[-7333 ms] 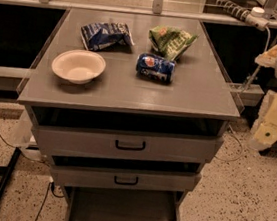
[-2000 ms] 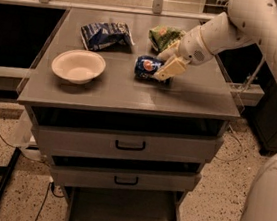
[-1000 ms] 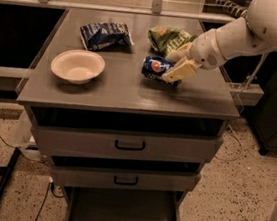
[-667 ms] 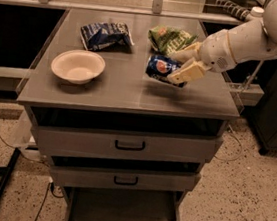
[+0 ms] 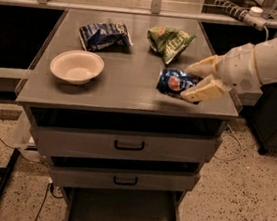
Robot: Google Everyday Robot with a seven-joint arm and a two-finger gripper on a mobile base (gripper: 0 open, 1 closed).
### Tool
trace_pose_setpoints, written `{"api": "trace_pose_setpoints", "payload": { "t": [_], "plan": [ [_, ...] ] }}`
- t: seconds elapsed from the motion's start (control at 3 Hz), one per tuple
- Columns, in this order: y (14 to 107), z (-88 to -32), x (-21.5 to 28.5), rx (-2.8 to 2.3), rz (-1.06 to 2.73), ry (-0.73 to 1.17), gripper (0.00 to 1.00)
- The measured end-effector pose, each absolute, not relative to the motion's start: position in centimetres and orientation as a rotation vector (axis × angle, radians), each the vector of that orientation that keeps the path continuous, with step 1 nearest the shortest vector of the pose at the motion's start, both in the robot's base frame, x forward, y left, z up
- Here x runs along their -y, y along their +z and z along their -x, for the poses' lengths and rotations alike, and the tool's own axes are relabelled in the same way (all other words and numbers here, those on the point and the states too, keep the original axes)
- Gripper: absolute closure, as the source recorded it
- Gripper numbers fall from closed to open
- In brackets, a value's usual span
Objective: Place pepsi can into bottom drawer
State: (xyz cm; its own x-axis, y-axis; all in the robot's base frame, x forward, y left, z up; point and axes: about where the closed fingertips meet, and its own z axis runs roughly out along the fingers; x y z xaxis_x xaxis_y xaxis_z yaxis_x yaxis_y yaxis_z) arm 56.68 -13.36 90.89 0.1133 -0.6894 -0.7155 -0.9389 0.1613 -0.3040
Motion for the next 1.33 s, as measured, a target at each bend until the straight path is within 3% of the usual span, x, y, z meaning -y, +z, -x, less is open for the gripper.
{"api": "trace_pose_setpoints", "payload": {
  "t": [1.0, 1.33],
  "plan": [
    [83.9, -44.7, 16.6, -1.704, 1.509, 0.283, 1.00],
    [83.9, -44.7, 16.6, -1.703, 1.509, 0.283, 1.00]
  ]
}}
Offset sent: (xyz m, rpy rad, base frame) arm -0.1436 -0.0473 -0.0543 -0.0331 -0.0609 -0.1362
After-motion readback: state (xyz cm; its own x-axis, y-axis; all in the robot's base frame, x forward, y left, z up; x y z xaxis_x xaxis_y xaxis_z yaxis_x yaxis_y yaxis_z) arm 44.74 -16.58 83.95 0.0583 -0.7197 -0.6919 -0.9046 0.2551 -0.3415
